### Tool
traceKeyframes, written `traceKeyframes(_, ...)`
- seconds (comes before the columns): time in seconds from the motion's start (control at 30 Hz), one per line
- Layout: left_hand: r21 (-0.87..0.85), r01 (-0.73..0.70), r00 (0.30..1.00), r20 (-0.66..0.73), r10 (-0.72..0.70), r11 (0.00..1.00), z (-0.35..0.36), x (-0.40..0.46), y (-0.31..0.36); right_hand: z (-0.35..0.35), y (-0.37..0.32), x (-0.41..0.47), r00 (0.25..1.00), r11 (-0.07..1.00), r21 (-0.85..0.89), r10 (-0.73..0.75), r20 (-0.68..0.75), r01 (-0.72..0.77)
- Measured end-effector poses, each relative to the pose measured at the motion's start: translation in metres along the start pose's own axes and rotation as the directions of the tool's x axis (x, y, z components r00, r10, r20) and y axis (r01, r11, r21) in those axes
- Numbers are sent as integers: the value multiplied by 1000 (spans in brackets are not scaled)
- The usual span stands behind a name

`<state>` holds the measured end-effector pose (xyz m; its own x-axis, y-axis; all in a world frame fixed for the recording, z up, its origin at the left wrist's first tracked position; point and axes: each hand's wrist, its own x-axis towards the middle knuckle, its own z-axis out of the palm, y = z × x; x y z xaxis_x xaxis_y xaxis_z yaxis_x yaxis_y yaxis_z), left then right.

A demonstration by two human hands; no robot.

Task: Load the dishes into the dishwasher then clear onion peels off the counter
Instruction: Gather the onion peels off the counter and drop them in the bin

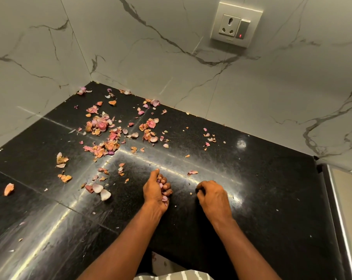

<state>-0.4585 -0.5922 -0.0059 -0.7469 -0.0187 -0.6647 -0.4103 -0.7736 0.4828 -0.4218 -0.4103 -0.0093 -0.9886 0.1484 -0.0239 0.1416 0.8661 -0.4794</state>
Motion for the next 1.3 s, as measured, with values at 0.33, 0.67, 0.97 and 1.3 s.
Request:
traceKeyframes(0.33, 4, -7, 1000, 7, 7, 1000, 1, -2, 0, -16, 7, 21, 989, 989, 34, 147, 19, -147)
traceKeyframes(0.67, 16, -12, 1000, 16, 11, 1000, 0, 1, -1, 0, -12, 9, 990, 997, -74, -22, 142, 33)
traceKeyframes(0.97, 15, -9, 1000, 25, 9, 1000, -3, -1, 0, -14, 4, 7, 995, 993, -114, 36, 88, -26)
traceKeyframes(1.3, 12, 1, 999, 34, -2, 1000, -3, 0, -1, -19, 18, -4, 995, 998, 29, 44, 92, -47)
